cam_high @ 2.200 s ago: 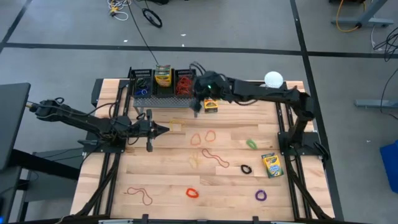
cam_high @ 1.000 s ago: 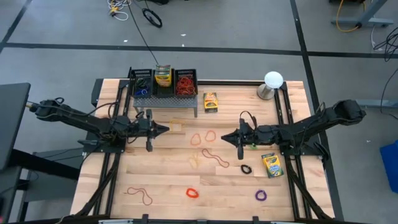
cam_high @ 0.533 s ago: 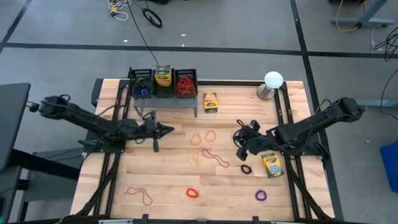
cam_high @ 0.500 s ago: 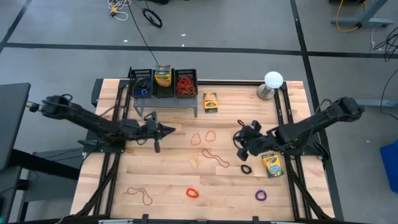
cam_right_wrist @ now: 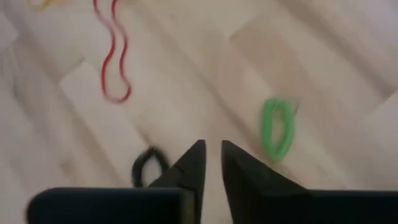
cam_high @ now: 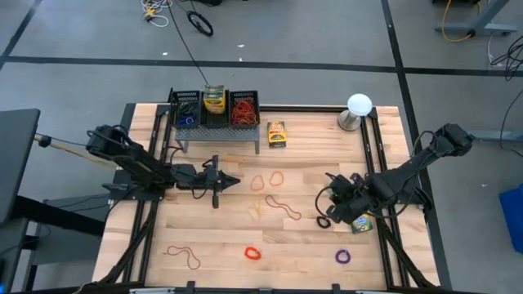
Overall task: Pick & Place Office Desk Supplies
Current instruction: Put the black spiral keychain into the left black bin
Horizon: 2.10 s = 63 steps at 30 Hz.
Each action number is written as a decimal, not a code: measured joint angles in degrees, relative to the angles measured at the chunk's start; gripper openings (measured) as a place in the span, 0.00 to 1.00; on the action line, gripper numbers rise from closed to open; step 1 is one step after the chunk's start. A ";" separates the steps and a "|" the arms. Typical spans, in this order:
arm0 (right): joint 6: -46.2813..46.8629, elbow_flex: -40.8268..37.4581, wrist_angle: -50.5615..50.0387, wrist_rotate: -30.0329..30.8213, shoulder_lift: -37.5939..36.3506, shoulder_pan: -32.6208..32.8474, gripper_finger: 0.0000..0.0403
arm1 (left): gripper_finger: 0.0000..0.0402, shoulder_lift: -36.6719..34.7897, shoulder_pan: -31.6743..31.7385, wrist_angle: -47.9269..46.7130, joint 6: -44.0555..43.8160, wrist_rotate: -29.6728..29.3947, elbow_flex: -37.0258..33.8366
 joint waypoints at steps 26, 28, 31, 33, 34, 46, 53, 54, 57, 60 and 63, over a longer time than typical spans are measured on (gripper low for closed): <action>4.27 4.94 4.75 -11.63 21.06 3.36 0.46 | 0.03 0.29 0.00 -0.18 -0.20 0.04 0.00; 6.44 4.21 5.50 -11.69 21.44 3.06 0.46 | 0.03 0.29 0.00 -0.31 -0.02 0.04 0.00; 7.70 2.43 9.39 -11.57 21.49 2.81 0.45 | 0.03 0.29 0.00 -0.37 0.42 0.04 0.00; 7.69 1.12 12.56 -11.60 21.49 2.84 0.42 | 0.03 0.32 0.00 -0.51 0.42 0.04 0.00; 7.71 0.60 13.57 -11.65 21.49 2.84 0.41 | 0.03 0.32 0.00 -0.51 0.46 0.04 0.00; 10.57 -2.14 15.06 -11.99 21.49 2.84 0.34 | 0.03 0.32 0.00 -0.80 0.55 0.04 0.00; 9.21 -2.16 16.02 -12.65 21.45 2.84 0.26 | 0.03 0.32 -0.35 -1.57 -2.17 2.96 0.00; 8.50 -2.16 16.31 -12.68 21.46 2.84 0.23 | 0.03 0.32 -0.84 -1.69 -2.23 3.47 0.00; 6.31 -2.16 17.19 -12.79 21.46 2.84 0.14 | 0.03 0.32 -3.09 -1.59 -2.48 2.61 0.00; 3.69 -0.89 16.62 -11.81 21.44 2.84 0.06 | 0.04 0.34 -5.26 -1.77 -4.24 -0.22 0.85; 1.24 2.51 14.18 -5.71 21.42 3.31 0.01 | 0.07 0.32 -6.86 -4.62 -6.50 -1.00 3.33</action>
